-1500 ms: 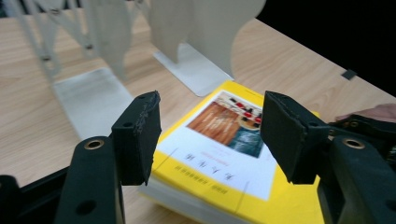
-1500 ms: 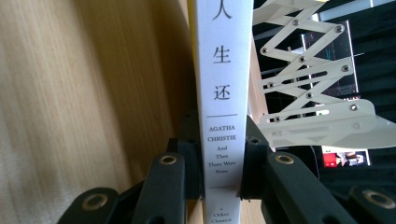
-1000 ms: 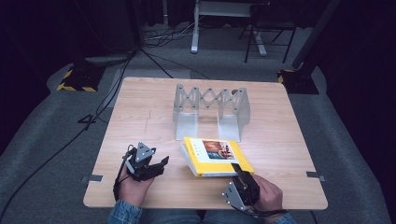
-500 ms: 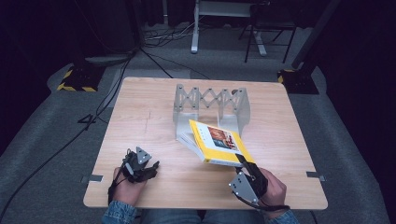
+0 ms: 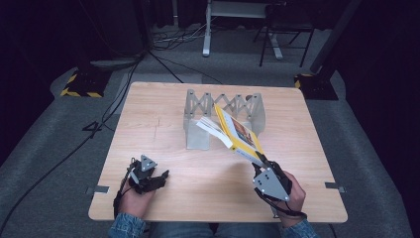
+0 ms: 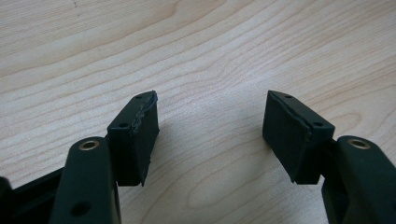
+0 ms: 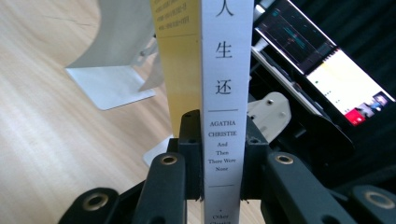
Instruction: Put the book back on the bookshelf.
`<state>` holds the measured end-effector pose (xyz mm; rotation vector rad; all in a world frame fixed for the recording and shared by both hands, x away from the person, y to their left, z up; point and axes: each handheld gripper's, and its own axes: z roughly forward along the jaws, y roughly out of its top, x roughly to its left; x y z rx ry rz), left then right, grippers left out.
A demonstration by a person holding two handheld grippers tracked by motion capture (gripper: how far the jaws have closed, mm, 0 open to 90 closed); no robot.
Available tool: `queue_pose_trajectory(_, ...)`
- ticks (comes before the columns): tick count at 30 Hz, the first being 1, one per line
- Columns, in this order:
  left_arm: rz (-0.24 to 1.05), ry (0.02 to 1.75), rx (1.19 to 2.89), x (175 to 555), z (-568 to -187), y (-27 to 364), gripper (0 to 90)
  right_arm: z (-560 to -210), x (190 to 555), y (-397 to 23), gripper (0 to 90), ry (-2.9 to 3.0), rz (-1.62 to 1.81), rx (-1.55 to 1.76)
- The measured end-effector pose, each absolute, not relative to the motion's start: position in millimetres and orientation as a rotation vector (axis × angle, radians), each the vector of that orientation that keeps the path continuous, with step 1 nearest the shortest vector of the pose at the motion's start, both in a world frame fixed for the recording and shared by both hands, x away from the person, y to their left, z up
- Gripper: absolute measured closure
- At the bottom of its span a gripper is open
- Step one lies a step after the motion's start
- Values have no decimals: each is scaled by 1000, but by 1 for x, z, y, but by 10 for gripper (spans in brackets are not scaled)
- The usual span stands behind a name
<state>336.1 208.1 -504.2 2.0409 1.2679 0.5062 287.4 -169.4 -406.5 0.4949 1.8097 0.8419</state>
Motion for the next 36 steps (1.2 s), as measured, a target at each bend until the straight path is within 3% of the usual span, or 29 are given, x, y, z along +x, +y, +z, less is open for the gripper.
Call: queue_pose_trajectory(36, 506, 1270, 2036, 336, -504, 206, 354, -367, 365, -173, 763, 1690, 1003, 876)
